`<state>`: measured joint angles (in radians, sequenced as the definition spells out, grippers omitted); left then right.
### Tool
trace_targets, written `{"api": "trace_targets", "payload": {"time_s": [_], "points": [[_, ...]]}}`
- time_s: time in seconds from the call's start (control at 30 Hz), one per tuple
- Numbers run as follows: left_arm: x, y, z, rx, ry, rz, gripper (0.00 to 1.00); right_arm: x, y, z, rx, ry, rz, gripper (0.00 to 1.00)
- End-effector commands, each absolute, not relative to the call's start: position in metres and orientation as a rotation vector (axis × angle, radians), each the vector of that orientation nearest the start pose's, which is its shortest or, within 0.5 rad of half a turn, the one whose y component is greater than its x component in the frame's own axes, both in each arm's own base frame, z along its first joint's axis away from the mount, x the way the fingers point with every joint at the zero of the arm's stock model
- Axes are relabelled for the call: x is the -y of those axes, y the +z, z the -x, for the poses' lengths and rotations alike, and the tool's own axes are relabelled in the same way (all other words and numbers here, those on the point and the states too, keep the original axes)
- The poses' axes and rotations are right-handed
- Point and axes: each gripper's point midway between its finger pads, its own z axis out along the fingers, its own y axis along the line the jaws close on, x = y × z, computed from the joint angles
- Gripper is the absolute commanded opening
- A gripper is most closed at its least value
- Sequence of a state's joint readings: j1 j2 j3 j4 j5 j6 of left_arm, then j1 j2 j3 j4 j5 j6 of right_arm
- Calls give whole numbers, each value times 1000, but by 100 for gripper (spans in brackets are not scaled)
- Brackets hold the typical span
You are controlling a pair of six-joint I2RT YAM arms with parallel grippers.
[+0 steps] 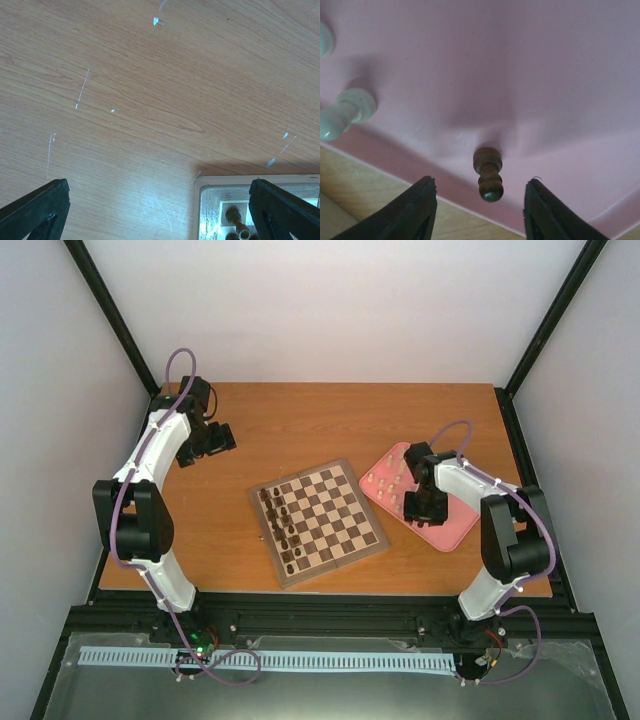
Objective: Set up the chess pieces on the board
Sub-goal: Pick up the chess piece from the storage box.
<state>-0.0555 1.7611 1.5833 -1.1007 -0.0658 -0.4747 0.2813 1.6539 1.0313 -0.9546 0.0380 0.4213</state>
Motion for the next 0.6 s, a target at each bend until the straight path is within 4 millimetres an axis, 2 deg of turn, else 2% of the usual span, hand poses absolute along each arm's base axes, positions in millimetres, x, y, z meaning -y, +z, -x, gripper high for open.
{"api": "trace_targets", "payload": {"time_s": [0.0,0.07,0.17,0.33,0.43,0.57], "points": [[10,170,-397,-2744,-7,593,100,-66,28,-272,-3126,-30,-231,47],[9,168,-396,-2746,-1,594,100,-64,24,-272,-3132,-37,-234,43],[9,167,-397,-2750,-1,594,100,-65,23,-272,-3137,-32,-233,32],[11,164,-399,-2759,-6,594,100,-66,20,-270,-3147,-30,-231,23],[11,164,-399,-2759,-10,593,100,-65,20,-268,-3152,-33,-237,5],[11,164,-398,-2759,-8,591,100,-60,26,-268,-3135,-68,-255,3]]}}
